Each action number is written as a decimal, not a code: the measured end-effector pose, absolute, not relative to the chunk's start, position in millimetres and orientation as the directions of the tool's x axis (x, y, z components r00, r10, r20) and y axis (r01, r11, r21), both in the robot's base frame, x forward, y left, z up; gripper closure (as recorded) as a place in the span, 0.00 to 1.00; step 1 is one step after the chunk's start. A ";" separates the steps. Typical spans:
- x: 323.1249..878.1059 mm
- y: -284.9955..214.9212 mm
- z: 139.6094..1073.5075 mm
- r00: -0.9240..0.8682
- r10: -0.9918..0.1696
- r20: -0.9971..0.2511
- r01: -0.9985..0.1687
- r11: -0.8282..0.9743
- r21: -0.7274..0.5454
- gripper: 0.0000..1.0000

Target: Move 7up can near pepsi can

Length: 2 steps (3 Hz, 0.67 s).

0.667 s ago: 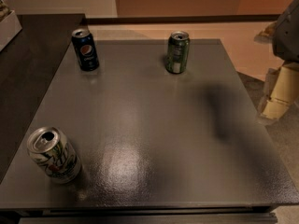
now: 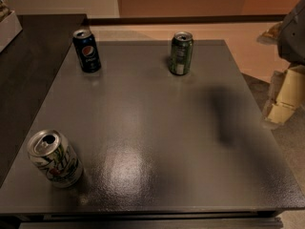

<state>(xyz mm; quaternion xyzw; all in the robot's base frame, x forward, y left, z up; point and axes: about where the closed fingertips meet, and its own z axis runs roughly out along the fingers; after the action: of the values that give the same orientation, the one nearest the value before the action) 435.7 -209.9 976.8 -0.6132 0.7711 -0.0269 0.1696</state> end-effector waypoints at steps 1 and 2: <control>424.0 -186.2 975.9 -0.123 -0.950 -0.287 -0.948 0.198 -0.249 0.00; 406.3 -134.2 966.4 -0.039 -0.926 -0.377 -0.967 0.130 -0.219 0.00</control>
Offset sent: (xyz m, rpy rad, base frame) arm -0.0508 0.1339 -0.0269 0.2713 0.0409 0.2682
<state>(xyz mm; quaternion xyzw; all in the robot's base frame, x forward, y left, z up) 406.3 -134.2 966.4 -0.6578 0.7193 0.0475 0.2183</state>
